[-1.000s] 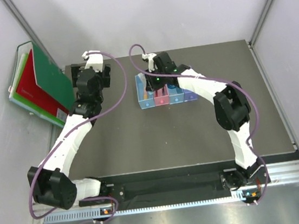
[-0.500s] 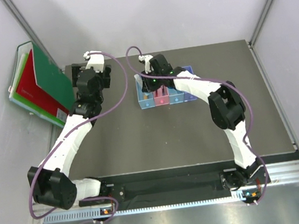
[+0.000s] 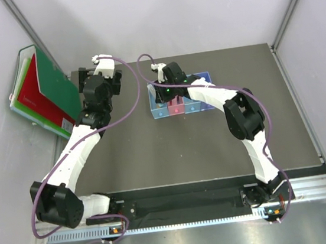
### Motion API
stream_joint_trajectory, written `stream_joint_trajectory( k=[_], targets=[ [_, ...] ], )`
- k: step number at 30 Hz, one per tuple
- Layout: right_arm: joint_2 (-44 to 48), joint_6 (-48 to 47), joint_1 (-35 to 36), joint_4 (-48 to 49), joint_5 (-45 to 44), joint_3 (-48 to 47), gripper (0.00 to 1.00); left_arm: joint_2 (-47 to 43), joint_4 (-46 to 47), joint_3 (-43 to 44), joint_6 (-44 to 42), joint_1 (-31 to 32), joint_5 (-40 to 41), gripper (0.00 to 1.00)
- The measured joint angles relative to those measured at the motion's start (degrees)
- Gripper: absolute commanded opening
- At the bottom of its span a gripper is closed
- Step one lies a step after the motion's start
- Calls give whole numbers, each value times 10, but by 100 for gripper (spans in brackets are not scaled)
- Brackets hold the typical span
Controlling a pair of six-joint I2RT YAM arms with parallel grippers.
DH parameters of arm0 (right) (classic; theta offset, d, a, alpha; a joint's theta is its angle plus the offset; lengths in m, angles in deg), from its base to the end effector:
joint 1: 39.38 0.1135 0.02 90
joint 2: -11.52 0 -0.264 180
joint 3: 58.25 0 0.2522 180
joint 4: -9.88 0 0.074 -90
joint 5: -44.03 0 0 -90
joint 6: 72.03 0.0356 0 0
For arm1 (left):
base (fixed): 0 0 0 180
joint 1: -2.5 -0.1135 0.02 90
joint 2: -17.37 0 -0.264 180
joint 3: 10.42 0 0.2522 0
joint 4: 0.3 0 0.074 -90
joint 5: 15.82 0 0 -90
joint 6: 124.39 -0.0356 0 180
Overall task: Sort the stationery into containers
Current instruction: Place the pen in the storage box, then move the storage box to the center of the board.
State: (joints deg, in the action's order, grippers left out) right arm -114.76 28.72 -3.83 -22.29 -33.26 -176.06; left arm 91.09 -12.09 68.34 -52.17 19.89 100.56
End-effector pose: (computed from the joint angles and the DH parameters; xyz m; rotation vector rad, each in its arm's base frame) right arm 0.4089 0.3018 0.2184 -0.6216 2.2676 0.6647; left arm 0.2933 -0.0753 0.3766 0.1715 1.6828 0.3931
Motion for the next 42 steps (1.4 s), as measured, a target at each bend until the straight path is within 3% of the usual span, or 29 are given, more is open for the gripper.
stream_joint_trajectory(
  k=[5, 19, 22, 33, 42],
  targets=[
    [0, 0, 0, 1, 0, 0, 45, 0, 6, 0, -2, 0, -1, 99],
    [7, -15, -2, 12, -36, -3, 52, 0, 13, -2, -2, 0, -2, 99],
    [20, -24, -7, 8, -64, -3, 51, 0, 15, -6, -2, 0, -6, 99],
    [107, -61, -50, -10, -183, 45, 26, 15, 28, -6, -2, 0, -21, 99],
    [130, -64, -54, -40, -173, 117, 25, 28, 28, 1, -2, 0, -31, 99]
  ],
)
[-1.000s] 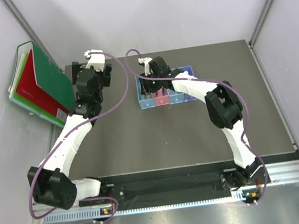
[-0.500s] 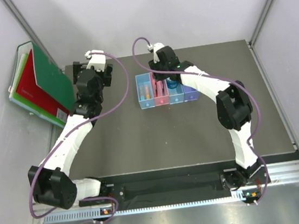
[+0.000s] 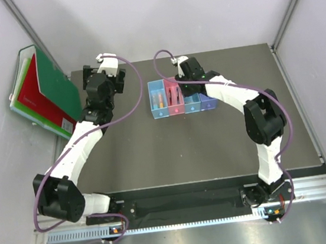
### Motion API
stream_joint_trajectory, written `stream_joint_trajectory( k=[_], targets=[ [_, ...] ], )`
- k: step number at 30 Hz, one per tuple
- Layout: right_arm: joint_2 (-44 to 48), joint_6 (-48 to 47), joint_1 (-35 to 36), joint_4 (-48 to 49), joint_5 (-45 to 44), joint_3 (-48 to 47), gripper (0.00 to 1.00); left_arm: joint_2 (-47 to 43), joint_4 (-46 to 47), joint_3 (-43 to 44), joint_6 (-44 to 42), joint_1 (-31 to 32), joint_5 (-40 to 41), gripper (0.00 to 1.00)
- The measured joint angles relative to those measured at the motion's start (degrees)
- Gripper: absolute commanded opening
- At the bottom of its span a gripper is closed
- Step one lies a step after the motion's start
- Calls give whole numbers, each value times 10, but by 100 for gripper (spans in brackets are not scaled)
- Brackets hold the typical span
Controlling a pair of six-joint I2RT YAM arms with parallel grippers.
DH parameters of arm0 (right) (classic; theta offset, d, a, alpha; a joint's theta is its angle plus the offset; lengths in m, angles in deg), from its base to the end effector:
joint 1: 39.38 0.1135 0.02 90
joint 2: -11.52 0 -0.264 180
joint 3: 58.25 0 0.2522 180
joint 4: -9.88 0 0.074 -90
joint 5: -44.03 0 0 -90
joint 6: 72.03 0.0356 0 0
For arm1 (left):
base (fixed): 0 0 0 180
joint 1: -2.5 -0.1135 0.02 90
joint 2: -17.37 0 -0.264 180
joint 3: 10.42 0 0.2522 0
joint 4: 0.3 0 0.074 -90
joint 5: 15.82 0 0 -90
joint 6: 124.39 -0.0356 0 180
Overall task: Sort the stationery into containers
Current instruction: Move the storage box to the center of the board.
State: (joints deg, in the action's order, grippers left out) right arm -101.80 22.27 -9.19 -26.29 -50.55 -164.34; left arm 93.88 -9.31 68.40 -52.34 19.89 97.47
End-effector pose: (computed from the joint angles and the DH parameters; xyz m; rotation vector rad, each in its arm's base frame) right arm 0.3941 0.2260 0.2490 -0.4837 2.2839 0.2089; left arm 0.3061 -0.0811 0.3679 0.2143 1.6766 0.3498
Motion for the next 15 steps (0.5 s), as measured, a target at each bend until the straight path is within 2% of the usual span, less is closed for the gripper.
stream_joint_trajectory(
  k=[15],
  targets=[
    [0, 28, 0, 1, 34, 31, 26, 9, 0, 20, 0, 0, -4, 99]
  ],
)
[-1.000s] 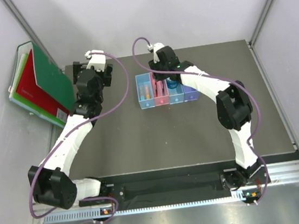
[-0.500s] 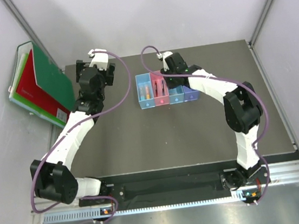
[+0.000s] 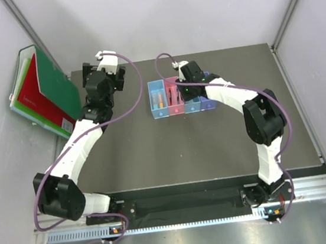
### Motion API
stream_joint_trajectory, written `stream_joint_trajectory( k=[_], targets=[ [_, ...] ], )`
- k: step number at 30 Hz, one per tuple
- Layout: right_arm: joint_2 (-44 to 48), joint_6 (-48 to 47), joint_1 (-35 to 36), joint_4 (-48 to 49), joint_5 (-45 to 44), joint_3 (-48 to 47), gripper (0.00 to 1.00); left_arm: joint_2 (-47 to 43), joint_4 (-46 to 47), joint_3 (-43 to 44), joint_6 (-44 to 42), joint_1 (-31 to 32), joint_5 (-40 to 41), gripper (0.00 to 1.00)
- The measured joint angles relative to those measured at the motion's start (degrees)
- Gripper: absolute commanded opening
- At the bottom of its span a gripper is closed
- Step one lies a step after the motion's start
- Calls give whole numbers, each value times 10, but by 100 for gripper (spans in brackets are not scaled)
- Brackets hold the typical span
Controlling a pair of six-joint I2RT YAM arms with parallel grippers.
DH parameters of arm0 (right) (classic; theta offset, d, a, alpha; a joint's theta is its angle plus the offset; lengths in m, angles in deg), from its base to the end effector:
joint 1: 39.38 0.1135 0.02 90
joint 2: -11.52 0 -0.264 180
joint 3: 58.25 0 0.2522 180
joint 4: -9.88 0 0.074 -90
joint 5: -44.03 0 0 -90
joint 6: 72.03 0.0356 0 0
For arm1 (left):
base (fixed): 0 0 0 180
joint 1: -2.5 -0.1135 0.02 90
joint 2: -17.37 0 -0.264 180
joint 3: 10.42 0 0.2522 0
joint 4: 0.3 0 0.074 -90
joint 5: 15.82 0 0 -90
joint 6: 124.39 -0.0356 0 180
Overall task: Sort the stationery into containers
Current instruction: Move the storage box to the center of the board.
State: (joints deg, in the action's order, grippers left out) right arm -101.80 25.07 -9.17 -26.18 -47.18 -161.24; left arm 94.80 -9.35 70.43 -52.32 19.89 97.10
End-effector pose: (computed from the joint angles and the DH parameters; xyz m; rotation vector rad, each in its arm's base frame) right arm 0.3877 0.2249 0.2314 -0.4706 2.3524 0.2830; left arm 0.3101 -0.0826 0.3757 0.2110 1.6591 0.3405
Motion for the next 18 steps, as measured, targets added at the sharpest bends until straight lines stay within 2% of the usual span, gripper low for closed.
stream_joint_trajectory(
  k=[9, 18],
  targets=[
    [-16, 11, 0, -1, 19, -1, 26, 28, 0, 9, 0, 0, 0, 99],
    [-24, 52, 0, 17, 23, 13, 20, 49, 1, 26, -10, 0, -10, 99]
  ],
)
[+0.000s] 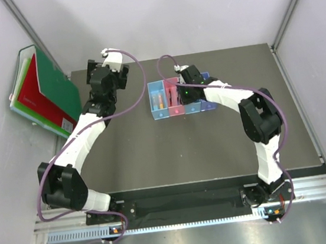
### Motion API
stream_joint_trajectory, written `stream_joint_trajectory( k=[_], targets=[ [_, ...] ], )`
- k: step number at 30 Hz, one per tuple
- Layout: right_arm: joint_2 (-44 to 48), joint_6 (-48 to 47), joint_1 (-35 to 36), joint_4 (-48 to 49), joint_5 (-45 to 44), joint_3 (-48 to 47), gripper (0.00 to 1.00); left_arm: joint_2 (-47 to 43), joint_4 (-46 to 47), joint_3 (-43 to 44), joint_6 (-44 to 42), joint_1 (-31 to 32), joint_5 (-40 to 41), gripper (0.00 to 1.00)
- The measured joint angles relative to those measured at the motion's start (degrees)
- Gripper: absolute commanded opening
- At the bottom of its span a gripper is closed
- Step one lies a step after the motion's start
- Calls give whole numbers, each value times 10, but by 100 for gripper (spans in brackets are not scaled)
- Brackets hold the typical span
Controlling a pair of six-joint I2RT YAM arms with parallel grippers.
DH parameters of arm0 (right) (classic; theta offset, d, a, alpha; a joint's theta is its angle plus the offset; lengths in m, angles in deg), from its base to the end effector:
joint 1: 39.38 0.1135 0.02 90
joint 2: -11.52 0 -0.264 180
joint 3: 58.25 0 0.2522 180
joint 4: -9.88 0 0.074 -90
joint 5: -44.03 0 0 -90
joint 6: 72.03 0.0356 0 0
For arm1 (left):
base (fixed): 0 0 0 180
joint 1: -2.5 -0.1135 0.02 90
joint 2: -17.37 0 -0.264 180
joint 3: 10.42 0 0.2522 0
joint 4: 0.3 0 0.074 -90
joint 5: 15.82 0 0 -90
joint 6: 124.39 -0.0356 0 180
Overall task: Sort the stationery into containers
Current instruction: Move the storage box to the center of the board.
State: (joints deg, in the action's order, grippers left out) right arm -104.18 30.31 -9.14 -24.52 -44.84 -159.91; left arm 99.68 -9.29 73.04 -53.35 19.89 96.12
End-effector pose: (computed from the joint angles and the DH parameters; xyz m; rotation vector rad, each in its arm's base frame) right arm 0.3900 0.2282 0.2082 -0.3900 2.4173 0.3599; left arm 0.3311 -0.0898 0.3656 0.2552 1.6906 0.3469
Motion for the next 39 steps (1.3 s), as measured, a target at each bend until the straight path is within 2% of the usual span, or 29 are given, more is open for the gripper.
stream_joint_trajectory(
  k=[11, 16, 39],
  targets=[
    [13, 103, 4, 6, -17, 28, 19, 39, 0, 28, -18, 0, -31, 99],
    [21, 143, 6, 3, -25, 40, 15, 56, 0, 39, -20, 0, -43, 99],
    [36, 263, 15, -26, -44, 54, 11, 82, 17, 48, -14, -2, -76, 99]
  ],
)
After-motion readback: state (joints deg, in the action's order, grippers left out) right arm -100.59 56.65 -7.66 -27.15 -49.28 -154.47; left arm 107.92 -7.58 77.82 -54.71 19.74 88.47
